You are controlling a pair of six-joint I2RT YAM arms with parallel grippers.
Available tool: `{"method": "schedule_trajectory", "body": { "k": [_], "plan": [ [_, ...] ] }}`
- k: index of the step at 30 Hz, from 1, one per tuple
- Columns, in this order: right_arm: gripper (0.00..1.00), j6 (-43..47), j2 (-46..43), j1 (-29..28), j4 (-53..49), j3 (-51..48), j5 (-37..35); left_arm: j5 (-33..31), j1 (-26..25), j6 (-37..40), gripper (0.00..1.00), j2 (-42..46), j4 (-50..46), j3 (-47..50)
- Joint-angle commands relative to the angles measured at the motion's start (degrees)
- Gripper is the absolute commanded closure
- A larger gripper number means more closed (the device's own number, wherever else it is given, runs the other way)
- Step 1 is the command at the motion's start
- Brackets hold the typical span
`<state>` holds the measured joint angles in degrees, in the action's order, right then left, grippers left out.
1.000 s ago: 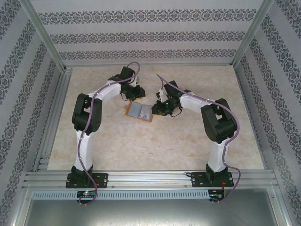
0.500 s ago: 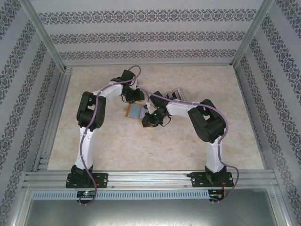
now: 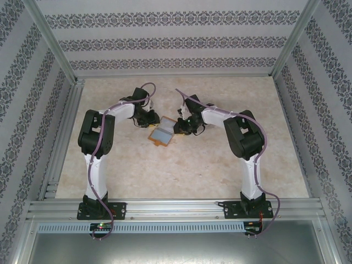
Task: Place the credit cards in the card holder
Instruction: Rotate the card holder at the center of the table.
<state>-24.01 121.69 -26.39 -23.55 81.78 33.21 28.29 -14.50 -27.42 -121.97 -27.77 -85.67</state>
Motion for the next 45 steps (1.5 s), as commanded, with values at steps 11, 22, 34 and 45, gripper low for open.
{"method": "schedule_trajectory", "body": {
  "k": [11, 22, 34, 45],
  "plan": [
    [0.80, -1.4, 0.2, -2.9, 4.0, -3.2, 0.0, 3.5, 0.0, -1.4, 0.72, -2.2, -1.9, -3.2],
    [0.80, -2.6, 3.0, -7.0, 3.4, 2.2, 4.1, 6.5, -0.1, -4.6, 0.72, -4.9, 2.7, -4.6],
    [0.80, -2.6, -7.2, -3.8, 1.0, -0.6, 3.6, 7.5, -0.5, -3.0, 0.72, -9.4, -1.9, -15.9],
    [0.76, -0.2, -18.7, 9.4, -0.9, -4.1, 0.4, 8.5, -1.1, -6.5, 0.69, -9.0, -1.2, -25.0]
  ]
}}
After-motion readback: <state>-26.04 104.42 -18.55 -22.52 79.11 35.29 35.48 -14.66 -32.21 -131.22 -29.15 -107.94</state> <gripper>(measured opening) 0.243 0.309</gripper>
